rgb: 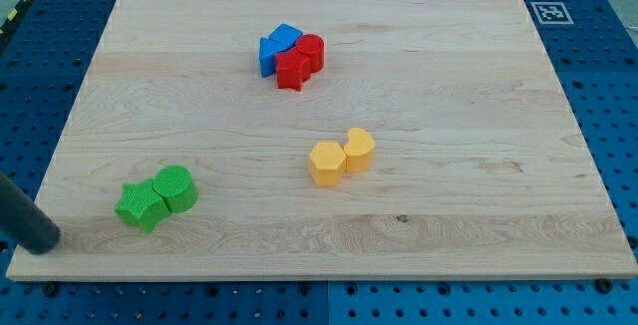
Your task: Move the green star to the bottom left of the green circle
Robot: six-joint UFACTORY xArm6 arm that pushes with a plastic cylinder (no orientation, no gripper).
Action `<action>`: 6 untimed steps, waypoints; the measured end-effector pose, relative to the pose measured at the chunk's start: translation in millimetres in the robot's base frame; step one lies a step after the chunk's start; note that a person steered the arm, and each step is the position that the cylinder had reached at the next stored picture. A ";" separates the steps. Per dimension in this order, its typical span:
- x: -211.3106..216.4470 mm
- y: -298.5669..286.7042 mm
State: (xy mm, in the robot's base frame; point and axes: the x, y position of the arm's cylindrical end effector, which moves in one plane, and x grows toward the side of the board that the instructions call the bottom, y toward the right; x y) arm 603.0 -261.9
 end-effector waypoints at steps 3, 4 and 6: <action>-20.6 112.7; -21.6 108.2; -22.6 22.5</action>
